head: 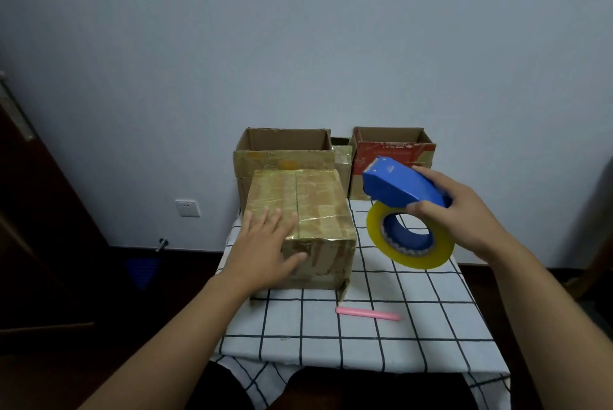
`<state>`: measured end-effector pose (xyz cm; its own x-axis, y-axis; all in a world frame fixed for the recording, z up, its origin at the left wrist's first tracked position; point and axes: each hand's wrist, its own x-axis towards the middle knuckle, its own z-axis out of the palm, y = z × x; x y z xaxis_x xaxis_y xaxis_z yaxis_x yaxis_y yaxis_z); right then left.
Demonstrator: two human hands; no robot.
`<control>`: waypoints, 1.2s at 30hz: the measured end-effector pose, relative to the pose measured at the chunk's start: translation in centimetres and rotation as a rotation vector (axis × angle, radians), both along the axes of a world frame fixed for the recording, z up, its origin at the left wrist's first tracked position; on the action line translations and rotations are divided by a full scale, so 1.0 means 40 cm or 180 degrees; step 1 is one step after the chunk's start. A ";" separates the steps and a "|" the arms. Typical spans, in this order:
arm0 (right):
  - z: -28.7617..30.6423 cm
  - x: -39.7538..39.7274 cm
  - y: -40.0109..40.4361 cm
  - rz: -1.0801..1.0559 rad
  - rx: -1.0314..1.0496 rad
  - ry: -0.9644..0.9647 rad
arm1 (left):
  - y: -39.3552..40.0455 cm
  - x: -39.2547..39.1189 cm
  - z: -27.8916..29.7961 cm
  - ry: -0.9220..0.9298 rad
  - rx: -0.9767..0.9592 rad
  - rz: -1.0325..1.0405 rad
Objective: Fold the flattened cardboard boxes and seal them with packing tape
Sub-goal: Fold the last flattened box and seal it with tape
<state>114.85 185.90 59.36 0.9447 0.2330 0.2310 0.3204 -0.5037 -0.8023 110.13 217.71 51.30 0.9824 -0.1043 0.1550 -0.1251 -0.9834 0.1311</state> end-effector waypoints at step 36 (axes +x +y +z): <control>0.092 0.021 0.090 0.1488 -0.0865 0.0150 | 0.044 -0.017 0.229 0.1258 -0.4271 0.0799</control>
